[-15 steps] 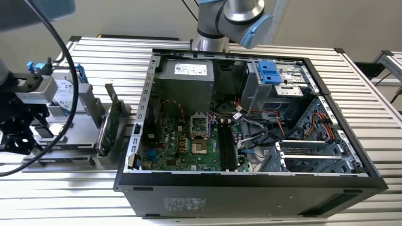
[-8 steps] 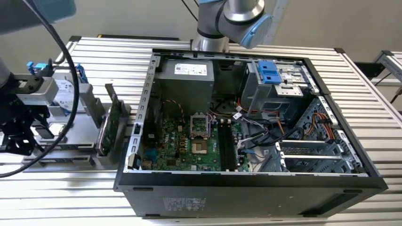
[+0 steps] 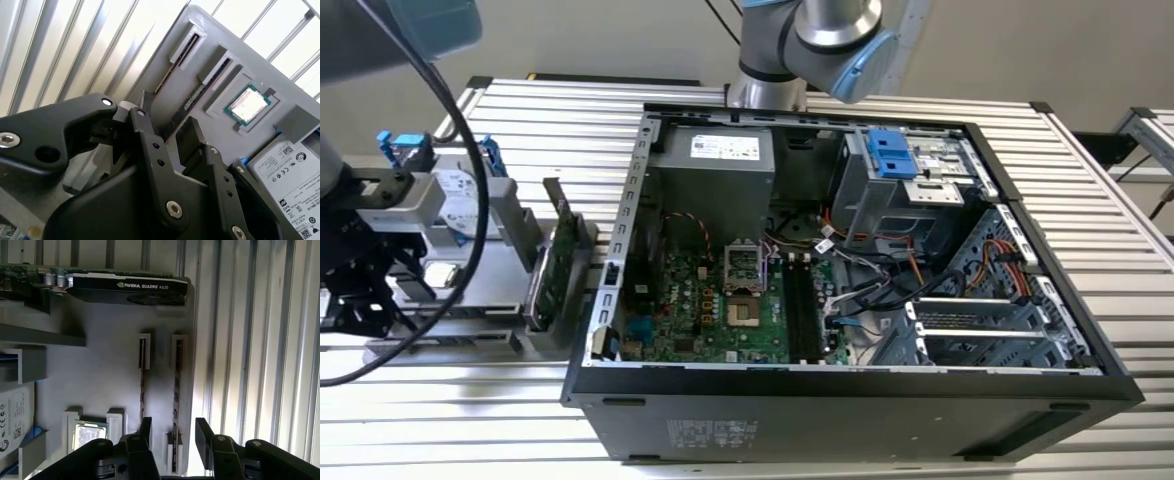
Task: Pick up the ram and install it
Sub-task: 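Pick up the ram and move it above insertion slot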
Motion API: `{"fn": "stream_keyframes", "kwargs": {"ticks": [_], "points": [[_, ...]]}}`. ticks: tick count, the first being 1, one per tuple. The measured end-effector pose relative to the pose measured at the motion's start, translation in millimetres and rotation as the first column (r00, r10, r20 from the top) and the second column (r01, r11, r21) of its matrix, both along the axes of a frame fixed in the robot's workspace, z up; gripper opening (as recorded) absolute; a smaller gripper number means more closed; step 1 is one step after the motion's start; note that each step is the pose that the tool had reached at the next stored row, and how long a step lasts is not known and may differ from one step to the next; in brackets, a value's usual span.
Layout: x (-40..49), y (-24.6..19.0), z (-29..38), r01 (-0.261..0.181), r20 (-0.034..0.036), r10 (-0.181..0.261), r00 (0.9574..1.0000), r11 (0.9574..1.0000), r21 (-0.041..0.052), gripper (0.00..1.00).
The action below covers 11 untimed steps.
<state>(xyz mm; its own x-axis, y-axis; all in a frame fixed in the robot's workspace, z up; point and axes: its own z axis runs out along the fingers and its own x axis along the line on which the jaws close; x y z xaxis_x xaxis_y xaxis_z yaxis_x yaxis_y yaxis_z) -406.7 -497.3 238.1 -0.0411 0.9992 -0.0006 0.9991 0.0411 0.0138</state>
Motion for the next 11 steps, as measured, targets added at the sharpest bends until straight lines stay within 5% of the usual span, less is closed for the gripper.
{"fn": "stream_keyframes", "kwargs": {"ticks": [11], "points": [[0.2, -3.5, -2.0, 0.0, 0.0, 0.0, 1.0, 1.0, -0.0001, 1.0]]}}
